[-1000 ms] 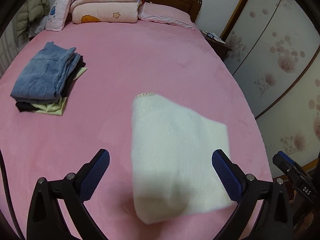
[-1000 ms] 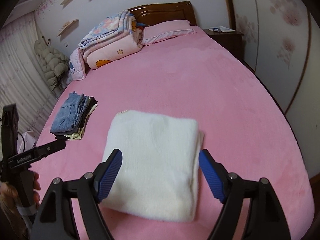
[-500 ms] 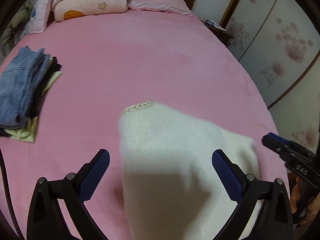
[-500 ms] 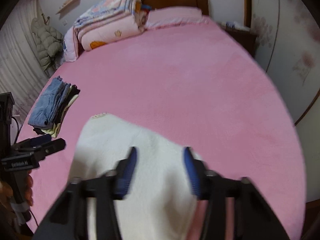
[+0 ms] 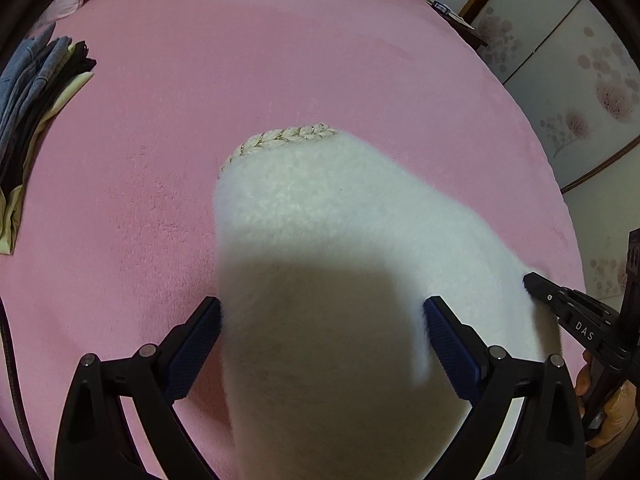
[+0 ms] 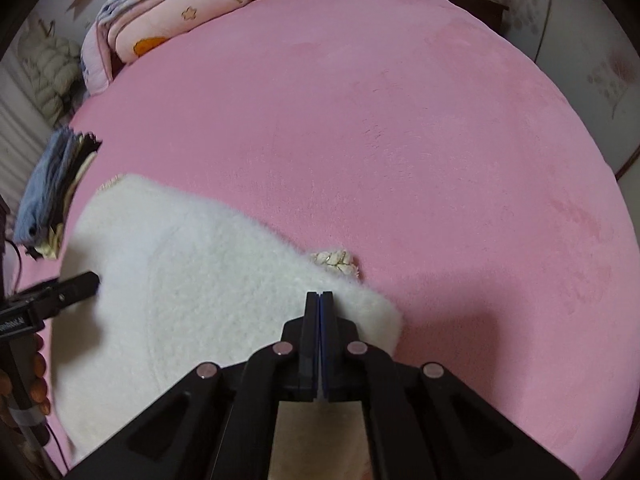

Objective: Fold large clothes
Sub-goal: 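Grasp the folded white cardigan edges with both tools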

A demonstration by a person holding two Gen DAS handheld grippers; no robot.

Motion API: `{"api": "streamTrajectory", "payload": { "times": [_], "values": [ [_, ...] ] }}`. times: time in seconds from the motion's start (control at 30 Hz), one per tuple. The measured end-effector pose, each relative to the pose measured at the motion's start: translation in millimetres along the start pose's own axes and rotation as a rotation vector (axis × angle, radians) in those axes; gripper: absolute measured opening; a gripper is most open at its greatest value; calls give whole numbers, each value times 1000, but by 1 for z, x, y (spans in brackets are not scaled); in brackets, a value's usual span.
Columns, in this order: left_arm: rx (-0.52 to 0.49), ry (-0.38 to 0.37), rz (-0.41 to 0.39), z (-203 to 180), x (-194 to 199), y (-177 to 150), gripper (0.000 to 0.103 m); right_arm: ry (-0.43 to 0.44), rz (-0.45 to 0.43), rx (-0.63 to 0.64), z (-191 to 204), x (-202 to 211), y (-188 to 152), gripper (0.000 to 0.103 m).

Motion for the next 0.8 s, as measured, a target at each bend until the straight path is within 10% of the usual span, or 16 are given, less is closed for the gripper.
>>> {"api": "streamTrajectory", "payload": {
  "times": [0.2, 0.33, 0.63, 0.8],
  "values": [
    [-47, 43, -10, -8, 12, 5, 99, -12, 3, 11, 13, 13, 3, 4],
    [-74, 70, -39, -13, 39, 10, 99, 17, -40, 29, 27, 40, -2, 48],
    [-48, 38, -53, 2, 93, -16, 102, 126, -84, 60, 55, 100, -47, 95],
    [13, 29, -55, 34, 104, -48, 102, 144, -90, 40, 52, 111, -75, 95]
  ]
}}
Point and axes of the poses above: each gripper's, at about its wrist camera, not at the fingertips, and x roughly against the way its jaws point, z to its left, y to its top, the point moved 1 cm from there along -x, roughly the way its jaws point, and after that the axes turned 11 degrees about y, right-handed, at the moved point
